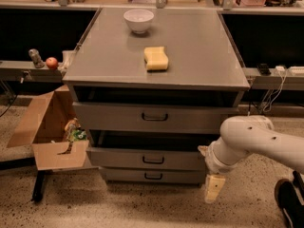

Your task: Open middle drawer

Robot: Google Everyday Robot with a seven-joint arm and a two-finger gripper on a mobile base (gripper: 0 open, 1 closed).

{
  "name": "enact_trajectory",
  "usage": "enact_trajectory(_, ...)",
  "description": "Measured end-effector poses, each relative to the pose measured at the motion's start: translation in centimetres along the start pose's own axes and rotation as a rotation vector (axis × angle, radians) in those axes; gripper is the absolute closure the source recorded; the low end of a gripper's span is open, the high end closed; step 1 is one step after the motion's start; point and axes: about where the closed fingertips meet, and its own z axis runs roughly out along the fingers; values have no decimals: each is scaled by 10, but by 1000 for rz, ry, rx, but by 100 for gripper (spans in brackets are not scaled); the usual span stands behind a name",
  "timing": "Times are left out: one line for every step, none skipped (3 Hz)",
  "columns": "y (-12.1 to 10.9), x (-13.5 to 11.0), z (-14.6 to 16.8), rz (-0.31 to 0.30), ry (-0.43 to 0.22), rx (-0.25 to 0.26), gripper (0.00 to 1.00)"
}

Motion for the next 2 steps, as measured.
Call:
enact_trajectory(-11,7,39,-22,-25,0,0)
enact_trajectory(-27,11,70,-30,-34,7,0)
